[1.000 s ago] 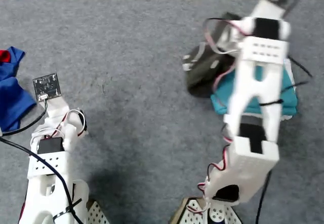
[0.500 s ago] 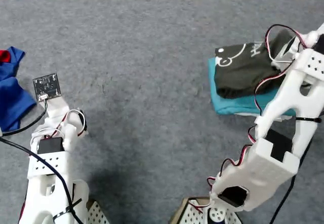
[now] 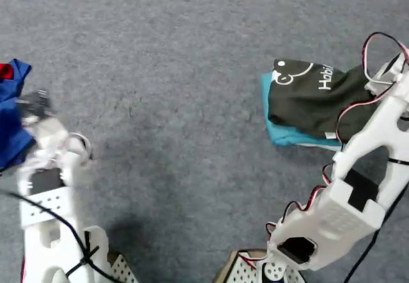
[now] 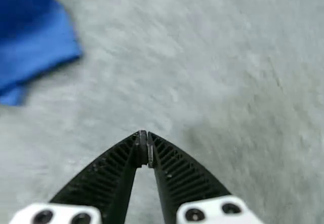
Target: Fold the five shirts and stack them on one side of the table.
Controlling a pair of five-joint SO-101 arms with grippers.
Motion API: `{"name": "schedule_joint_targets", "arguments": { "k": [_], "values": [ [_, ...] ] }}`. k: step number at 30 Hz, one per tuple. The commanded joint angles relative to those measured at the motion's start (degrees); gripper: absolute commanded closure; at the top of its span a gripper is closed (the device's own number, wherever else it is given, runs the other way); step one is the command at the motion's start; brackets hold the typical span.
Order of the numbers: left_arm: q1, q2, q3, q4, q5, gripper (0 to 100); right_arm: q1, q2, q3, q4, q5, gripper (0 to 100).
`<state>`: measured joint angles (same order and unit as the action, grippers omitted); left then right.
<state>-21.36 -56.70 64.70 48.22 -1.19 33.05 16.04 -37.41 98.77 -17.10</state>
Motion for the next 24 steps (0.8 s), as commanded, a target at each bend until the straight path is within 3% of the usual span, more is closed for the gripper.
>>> {"name": "schedule_joint_targets", "arguments": {
  "k": [1, 3, 6, 12, 16, 20, 24],
  "values": [
    [-8.4, -0.3, -16.3, 8.2, -0.4, 98, -1.5, -5.8, -3.6, 2.8, 0.3, 58.5],
    [-12.9, 1.7, -23.6, 11.2, -0.8, 94, -3.0, -6.7, -3.2, 3.1, 0.3, 66.7],
    [-20.1, 9.9, -34.0, 13.5, -1.6, 80, -5.1, -7.8, -2.7, 3.0, 0.1, 78.3],
    [-31.8, 39.3, -60.9, 14.0, -2.6, 80, -9.3, -8.2, -2.5, 3.3, -4.9, 82.7],
    [-35.3, 59.3, -82.0, 14.0, -2.7, 78, -12.4, -8.2, -2.5, 3.3, -8.0, 85.2],
    [-35.8, 77.3, -100.6, 13.9, -3.2, 75, -16.0, -8.2, -2.5, 3.3, -8.6, 99.7],
    [-35.5, 91.8, -119.6, 13.0, -2.9, 75, -19.5, -8.1, -2.6, 3.3, -9.1, 96.9]
  ]
}}
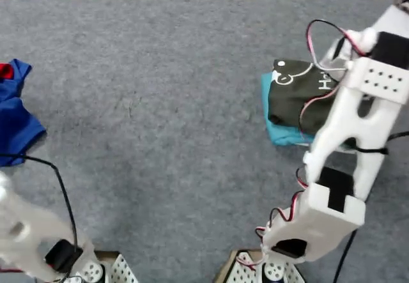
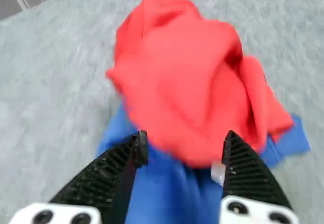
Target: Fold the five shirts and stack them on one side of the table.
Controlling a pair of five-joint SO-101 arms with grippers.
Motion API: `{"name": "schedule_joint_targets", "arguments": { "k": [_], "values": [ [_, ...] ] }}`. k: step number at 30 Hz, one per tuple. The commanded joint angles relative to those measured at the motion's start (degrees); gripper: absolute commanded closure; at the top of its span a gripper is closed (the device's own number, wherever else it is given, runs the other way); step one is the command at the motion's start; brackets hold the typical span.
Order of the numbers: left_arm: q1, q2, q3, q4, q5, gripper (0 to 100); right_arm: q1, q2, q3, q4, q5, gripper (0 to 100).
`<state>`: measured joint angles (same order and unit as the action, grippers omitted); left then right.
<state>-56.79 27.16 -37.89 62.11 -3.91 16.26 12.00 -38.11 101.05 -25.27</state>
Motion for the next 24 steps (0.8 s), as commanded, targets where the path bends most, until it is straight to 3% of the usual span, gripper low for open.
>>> {"name": "schedule_joint_targets", "arguments": {
  "k": [1, 9, 12, 15, 24],
  "values": [
    [0.0, 11.5, -21.5, -1.4, -0.1, 76, -3.6, -4.1, -1.8, 1.0, -0.9, 97.0],
    [3.0, 37.7, -44.0, -4.8, -0.4, 77, -5.4, -4.2, -1.7, 1.1, -0.9, 97.0],
    [2.9, 42.9, -50.0, -3.8, -0.4, 86, -5.1, -4.2, -1.7, 1.1, -0.9, 97.0],
    [3.1, 43.6, -57.0, 3.0, -0.4, 98, -5.2, -4.2, -1.7, 1.1, -0.7, 97.0],
    [7.3, 33.5, -57.9, 23.6, -0.4, 98, -5.0, -4.3, -1.7, 1.1, -0.5, 97.0]
  ]
}}
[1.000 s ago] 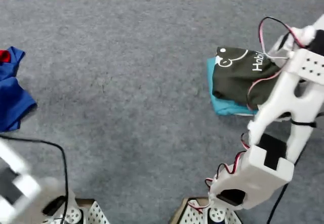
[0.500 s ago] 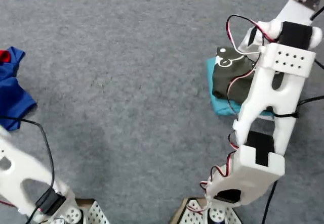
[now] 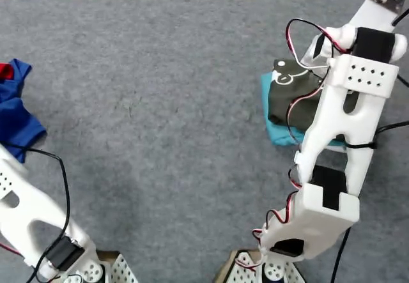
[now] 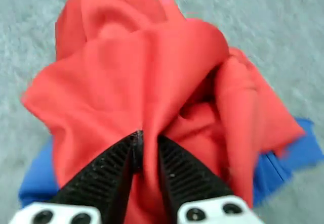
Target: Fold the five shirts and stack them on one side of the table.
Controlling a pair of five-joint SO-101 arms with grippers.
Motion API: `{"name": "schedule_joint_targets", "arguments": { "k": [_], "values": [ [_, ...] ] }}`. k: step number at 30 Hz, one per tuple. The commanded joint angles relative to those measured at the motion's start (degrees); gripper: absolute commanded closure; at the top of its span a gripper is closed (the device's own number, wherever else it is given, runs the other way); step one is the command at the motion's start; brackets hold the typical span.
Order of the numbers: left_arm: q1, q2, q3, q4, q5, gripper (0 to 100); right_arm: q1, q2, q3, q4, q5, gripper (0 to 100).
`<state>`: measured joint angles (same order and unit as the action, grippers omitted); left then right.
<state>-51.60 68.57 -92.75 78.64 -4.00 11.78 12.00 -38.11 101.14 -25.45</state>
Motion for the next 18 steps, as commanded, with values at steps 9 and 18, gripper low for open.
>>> {"name": "schedule_joint_targets", "arguments": {
  "k": [9, 18],
  "values": [
    [12.4, -24.8, -2.5, 22.2, 0.0, 98, -1.0, -8.7, -1.7, 1.1, -0.4, 97.0],
    [21.4, -39.3, 4.9, 22.4, 0.1, 98, -2.9, -16.0, 7.9, 1.0, 3.3, 97.0]
  ]
}}
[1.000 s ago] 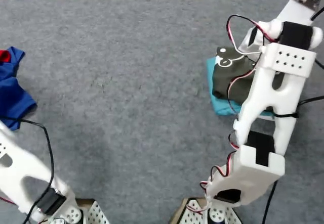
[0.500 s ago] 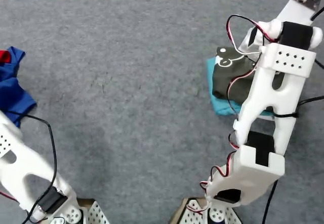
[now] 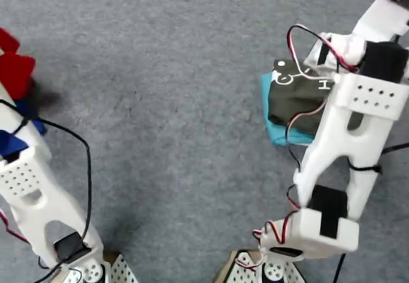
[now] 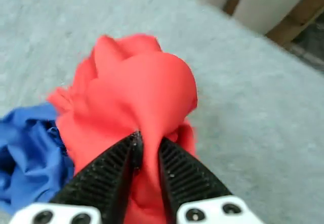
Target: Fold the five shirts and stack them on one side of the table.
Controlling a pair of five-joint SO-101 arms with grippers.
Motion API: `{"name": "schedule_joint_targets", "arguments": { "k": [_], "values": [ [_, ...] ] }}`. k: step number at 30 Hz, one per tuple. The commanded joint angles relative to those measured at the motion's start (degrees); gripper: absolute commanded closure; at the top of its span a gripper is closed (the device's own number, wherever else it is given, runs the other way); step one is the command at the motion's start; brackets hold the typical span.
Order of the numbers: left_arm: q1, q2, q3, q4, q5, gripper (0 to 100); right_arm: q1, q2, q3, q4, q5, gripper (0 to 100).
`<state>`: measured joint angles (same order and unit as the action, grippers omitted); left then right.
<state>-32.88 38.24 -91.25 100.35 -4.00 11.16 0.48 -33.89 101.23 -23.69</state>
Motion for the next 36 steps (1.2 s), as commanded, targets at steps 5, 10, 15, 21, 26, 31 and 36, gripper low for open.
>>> {"name": "schedule_joint_targets", "arguments": {
  "k": [5, 10, 15, 21, 26, 31, 36],
  "values": [
    [9.3, -25.0, 26.1, 0.7, 0.1, 98, -6.3, -8.2, 12.7, 0.9, 1.7, 96.8],
    [17.3, -43.5, 53.6, 0.5, -0.4, 98, -12.4, -12.1, 15.8, 0.8, 1.7, 96.7],
    [17.8, -58.5, 76.0, 0.4, -0.6, 98, -20.0, -14.3, 15.7, 0.4, 1.7, 96.5],
    [23.3, -72.7, 99.2, 0.4, -6.4, 98, -30.5, -10.6, 16.0, -1.8, 2.8, 96.4],
    [32.4, -84.2, 115.9, 0.4, -6.4, 85, -30.5, -2.2, 17.7, -1.1, 10.4, 96.4],
    [38.7, -95.9, 123.9, 0.3, -6.4, 72, -30.8, 0.7, 17.6, 1.0, 11.3, 96.4],
    [39.7, -106.2, 127.9, 0.3, -6.9, 66, -32.5, 1.3, 14.5, -1.7, 15.0, 96.4]
  ]
}}
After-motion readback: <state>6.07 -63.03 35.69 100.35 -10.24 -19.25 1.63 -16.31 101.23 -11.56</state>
